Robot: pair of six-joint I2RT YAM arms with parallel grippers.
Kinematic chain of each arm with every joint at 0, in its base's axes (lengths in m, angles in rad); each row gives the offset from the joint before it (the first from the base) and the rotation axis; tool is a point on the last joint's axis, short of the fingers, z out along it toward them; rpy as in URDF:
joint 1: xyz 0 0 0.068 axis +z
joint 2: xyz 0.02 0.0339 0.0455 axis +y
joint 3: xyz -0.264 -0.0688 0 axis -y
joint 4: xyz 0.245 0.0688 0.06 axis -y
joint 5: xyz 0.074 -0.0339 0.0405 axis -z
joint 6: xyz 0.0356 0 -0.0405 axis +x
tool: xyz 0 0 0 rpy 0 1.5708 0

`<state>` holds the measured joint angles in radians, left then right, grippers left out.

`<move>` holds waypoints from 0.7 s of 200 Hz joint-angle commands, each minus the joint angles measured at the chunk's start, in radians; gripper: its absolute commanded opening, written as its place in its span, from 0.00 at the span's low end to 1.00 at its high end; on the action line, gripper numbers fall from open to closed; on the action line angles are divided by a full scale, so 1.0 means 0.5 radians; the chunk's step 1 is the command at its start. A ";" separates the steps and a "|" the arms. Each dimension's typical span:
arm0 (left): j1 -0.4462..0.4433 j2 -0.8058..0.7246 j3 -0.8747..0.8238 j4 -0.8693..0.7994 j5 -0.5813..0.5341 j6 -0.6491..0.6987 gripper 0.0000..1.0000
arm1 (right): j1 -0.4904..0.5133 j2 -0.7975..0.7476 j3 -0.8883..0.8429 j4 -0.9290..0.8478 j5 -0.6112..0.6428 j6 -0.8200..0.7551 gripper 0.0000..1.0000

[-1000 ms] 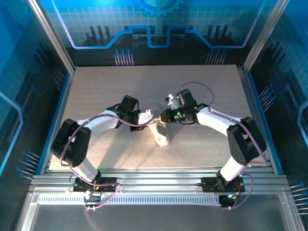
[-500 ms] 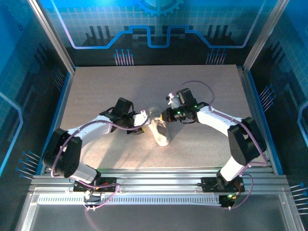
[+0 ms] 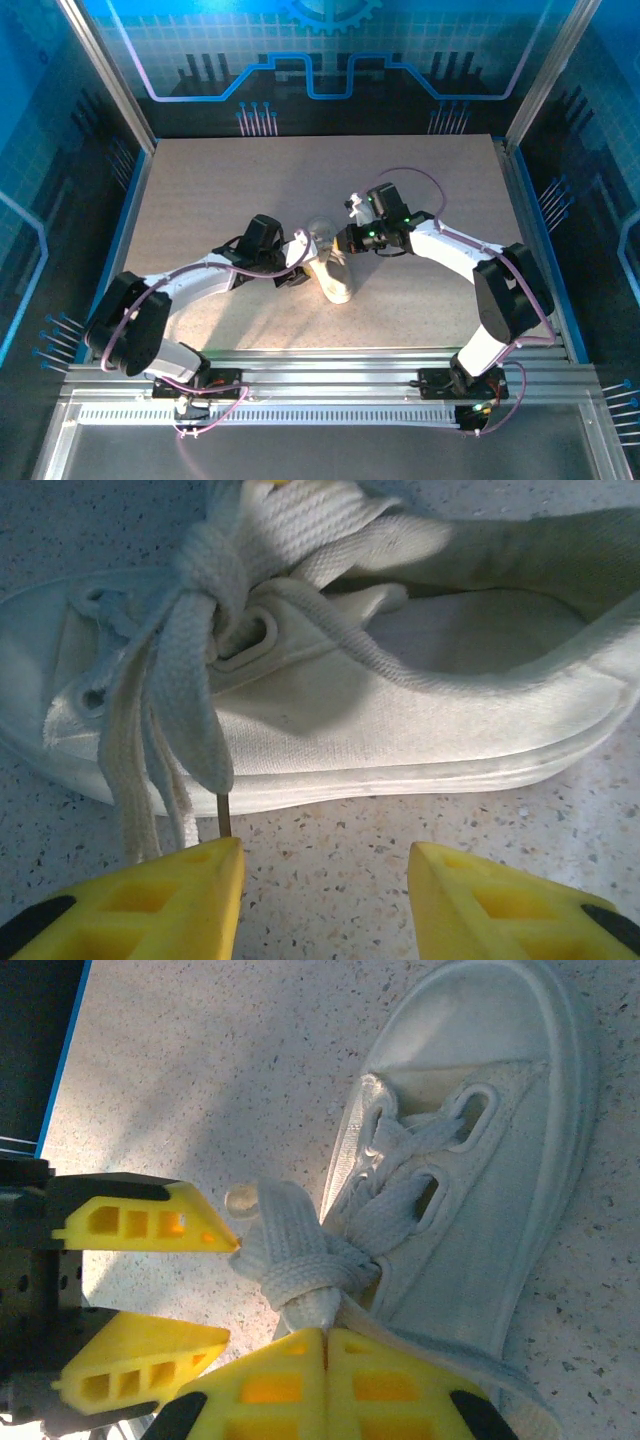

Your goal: Tie the shoes

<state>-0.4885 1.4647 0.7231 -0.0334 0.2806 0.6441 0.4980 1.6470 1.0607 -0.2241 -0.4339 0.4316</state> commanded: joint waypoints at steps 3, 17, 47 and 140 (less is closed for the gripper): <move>-0.014 0.060 0.048 0.076 -0.073 -0.065 0.46 | -0.014 0.006 0.059 -0.043 -0.019 -0.038 0.00; -0.013 0.089 0.073 0.066 -0.076 -0.054 0.42 | -0.011 0.012 0.063 -0.043 -0.025 -0.032 0.00; -0.012 0.126 0.103 0.089 -0.107 -0.050 0.40 | -0.012 0.028 0.081 -0.042 -0.031 -0.031 0.00; -0.020 0.177 0.173 0.164 -0.118 -0.055 0.38 | 0.001 0.074 0.111 -0.067 -0.054 -0.039 0.00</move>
<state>-0.4892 1.5311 0.7681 0.0349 0.2127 0.6262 0.4973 1.6722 1.0859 -0.2359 -0.4454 0.4274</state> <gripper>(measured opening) 0.406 0.041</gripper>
